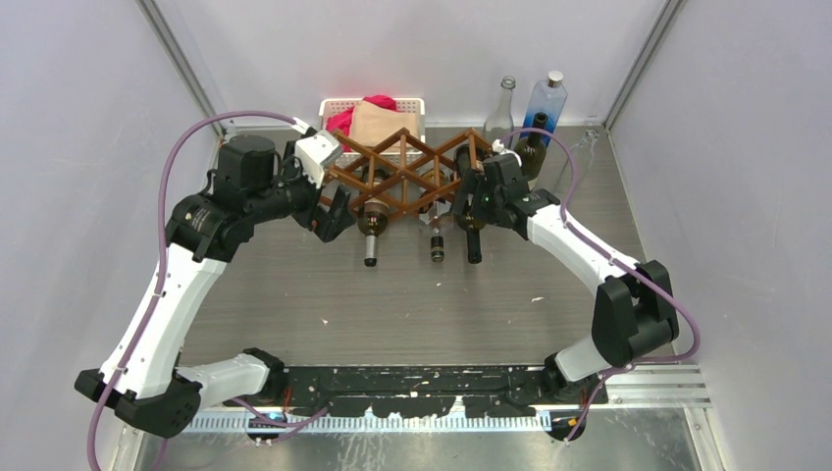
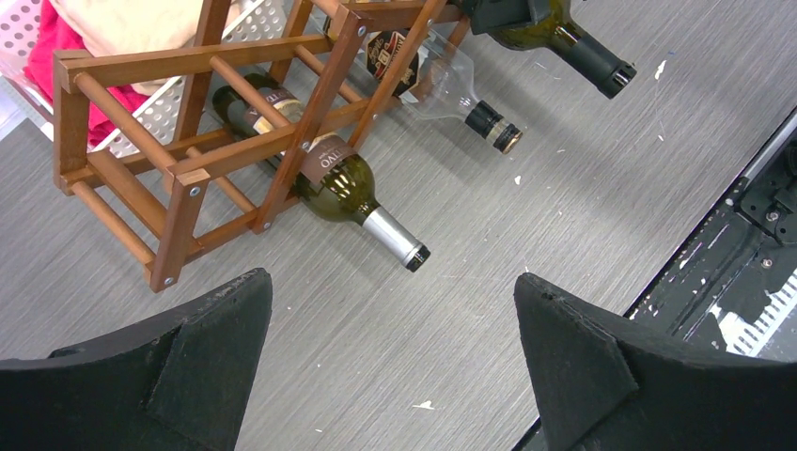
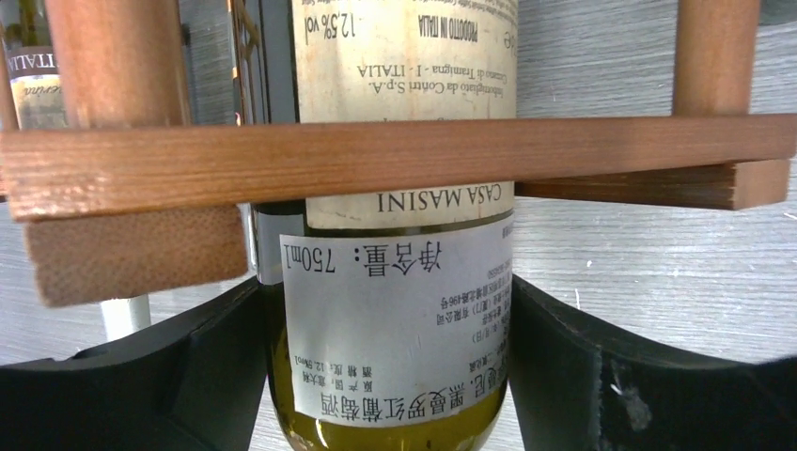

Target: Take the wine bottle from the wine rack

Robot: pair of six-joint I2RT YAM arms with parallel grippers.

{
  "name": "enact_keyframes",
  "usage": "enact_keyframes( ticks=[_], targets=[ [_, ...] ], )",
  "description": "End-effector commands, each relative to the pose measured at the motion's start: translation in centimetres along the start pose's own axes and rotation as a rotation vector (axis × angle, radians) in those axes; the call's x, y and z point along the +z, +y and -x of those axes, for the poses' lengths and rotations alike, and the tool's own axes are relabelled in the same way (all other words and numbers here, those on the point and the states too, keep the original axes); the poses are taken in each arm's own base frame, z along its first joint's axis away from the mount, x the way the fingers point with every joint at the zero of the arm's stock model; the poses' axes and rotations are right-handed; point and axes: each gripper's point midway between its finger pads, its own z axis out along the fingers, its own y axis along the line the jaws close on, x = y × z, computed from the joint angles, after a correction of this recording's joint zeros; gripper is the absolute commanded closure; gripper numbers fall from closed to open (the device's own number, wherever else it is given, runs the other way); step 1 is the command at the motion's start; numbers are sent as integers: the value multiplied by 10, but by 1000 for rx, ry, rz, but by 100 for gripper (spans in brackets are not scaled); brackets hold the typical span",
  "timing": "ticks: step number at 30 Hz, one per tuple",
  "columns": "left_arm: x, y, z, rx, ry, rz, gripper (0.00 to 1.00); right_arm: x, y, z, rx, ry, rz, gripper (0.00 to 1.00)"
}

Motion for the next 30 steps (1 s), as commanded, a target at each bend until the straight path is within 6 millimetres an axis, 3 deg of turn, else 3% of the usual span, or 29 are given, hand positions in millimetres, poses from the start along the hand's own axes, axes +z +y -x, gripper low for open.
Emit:
enact_keyframes(
  ticks=[1,5,12,15,23,30],
  targets=[
    [-12,-2,19,26,-80,1,0,-11,13,22,5,-113,66,19],
    [-12,-4,14,31,-83,-4,0,-22,19,18,13,-114,117,39],
    [-8,-2,2,52,-86,7,0,-48,32,0,62,-78,236,84],
    [-3,-1,-5,76,-96,15,0,-60,34,-11,90,-60,278,96],
    [7,0,-27,169,-72,2,0,-110,32,-33,110,-91,388,99],
    [16,-6,-30,224,-83,-54,0,-138,27,-58,135,-42,431,99]
  ],
)
